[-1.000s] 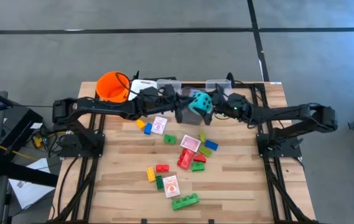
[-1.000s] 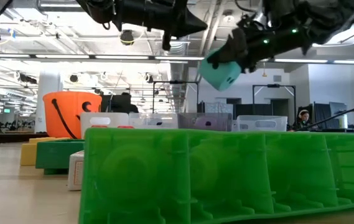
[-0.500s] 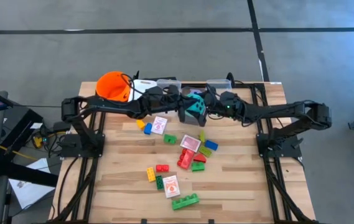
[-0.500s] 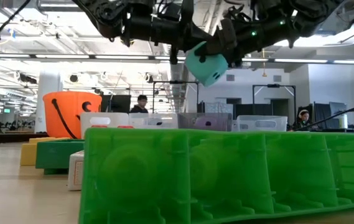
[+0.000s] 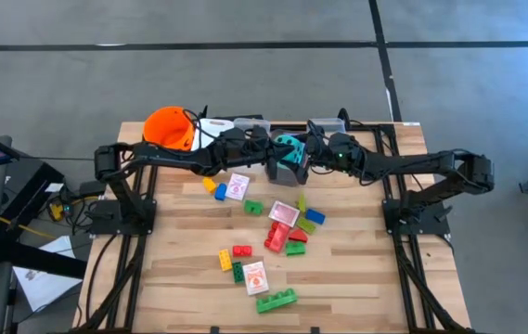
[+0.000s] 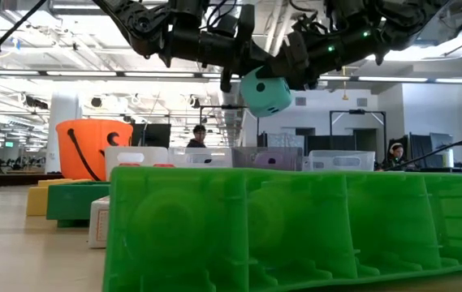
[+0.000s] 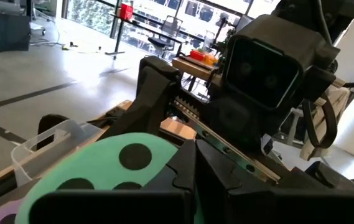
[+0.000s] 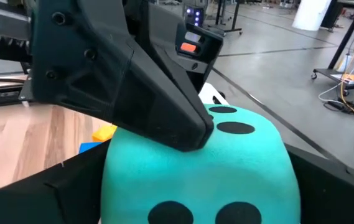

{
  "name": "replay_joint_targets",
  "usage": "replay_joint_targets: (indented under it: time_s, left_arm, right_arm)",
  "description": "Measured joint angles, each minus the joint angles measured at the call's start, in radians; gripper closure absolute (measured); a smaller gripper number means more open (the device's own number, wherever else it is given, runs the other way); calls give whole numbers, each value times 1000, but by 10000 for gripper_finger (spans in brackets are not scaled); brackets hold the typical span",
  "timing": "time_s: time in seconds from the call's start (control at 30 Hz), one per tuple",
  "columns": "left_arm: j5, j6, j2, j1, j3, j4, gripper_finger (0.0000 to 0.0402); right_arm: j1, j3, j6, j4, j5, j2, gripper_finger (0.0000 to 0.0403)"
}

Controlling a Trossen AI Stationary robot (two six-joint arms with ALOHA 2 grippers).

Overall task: Pick & Place Toys
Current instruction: Put the green die into the black bin

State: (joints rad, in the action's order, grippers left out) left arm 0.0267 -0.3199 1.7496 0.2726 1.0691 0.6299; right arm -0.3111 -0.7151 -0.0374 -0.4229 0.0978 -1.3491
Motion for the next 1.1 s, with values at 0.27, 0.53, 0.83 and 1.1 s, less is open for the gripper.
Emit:
replay_joint_targets:
  time_s: [0.27, 0.53, 0.83, 1.1]
  left_arm:
    - [0, 0, 11, 8, 0, 6, 401]
    - [7, -36, 100, 13, -2, 94, 401]
    - [6, -40, 105, 23, -1, 104, 401]
    - [7, -40, 107, 25, 0, 80, 401]
  right_arm:
    - [0, 0, 0, 0, 5, 1, 3]
    - [-13, 2, -7, 24, 11, 2, 2]
    - [-34, 2, -8, 30, 0, 1, 2]
    - [-23, 2, -19, 39, 5, 1, 3]
